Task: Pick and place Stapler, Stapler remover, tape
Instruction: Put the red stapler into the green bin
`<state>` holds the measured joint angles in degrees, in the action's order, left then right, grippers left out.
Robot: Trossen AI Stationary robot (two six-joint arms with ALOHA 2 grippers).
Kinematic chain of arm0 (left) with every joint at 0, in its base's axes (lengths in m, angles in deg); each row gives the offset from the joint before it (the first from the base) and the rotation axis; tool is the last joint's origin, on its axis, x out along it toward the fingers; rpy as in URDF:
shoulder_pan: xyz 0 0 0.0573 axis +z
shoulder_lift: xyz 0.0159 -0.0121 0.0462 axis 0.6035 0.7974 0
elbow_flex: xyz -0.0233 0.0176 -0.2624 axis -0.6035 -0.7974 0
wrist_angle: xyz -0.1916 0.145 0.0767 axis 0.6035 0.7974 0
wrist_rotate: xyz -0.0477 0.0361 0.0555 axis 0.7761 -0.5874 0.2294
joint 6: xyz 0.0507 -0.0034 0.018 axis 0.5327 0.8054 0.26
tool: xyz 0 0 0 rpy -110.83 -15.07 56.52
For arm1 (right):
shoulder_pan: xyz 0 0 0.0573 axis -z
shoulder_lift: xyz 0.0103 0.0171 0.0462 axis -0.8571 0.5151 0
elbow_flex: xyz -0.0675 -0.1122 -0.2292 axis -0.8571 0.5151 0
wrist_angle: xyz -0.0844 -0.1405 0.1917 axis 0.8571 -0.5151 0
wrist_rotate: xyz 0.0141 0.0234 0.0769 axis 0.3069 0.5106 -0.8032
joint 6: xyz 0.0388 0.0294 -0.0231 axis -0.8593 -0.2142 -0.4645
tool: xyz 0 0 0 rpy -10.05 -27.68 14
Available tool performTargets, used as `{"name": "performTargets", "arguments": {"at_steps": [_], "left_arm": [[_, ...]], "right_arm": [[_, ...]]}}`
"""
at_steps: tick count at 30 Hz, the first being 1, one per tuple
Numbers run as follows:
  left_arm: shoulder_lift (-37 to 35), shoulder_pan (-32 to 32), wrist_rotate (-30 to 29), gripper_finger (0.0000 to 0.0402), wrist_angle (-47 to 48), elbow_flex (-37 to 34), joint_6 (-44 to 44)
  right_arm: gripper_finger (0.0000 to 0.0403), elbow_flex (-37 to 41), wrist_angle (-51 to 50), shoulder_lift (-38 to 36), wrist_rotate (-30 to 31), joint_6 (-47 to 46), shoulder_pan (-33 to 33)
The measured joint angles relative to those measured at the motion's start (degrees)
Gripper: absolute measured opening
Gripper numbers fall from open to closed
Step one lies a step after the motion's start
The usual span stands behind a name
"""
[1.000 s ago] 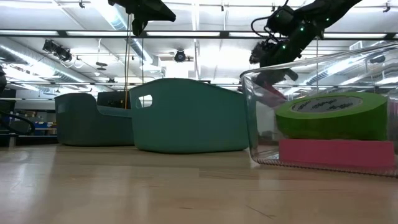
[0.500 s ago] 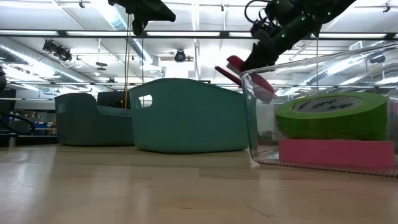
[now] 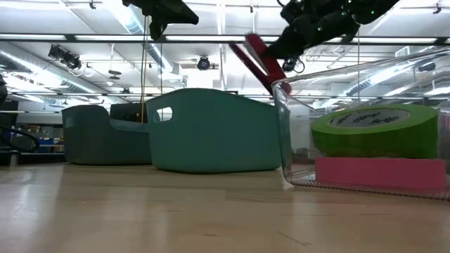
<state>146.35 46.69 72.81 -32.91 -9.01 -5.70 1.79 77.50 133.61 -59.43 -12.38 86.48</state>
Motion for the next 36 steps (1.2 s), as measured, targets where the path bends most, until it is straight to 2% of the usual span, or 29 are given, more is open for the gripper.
{"name": "performTargets", "arguments": {"at_steps": [3, 6, 15, 26, 36], "left_arm": [[0.00, 0.00, 0.00, 0.0009, 0.00, 0.00, -0.02], [0.00, -0.01, 0.00, 0.0009, 0.01, 0.00, 0.00], [-0.75, 0.00, 0.01, 0.0009, 2.68, -0.04, -0.02], [-10.28, 0.00, 0.02, 0.0004, 8.16, -0.04, 0.14], [-15.01, 0.01, -0.06, 0.0005, 14.78, -0.03, 0.07]], "right_arm": [[0.0131, -0.01, 2.21, 0.00, -6.74, 0.48, -0.26], [0.0131, 0.00, 2.92, 0.00, -8.96, 0.18, -0.97], [0.0131, -0.01, 2.68, 0.07, -8.77, 0.46, -2.61], [0.0132, -0.01, 2.12, 0.33, -8.68, -0.65, -2.69], [0.0132, 0.00, 3.31, 3.47, -7.20, 0.82, -5.91]]}}
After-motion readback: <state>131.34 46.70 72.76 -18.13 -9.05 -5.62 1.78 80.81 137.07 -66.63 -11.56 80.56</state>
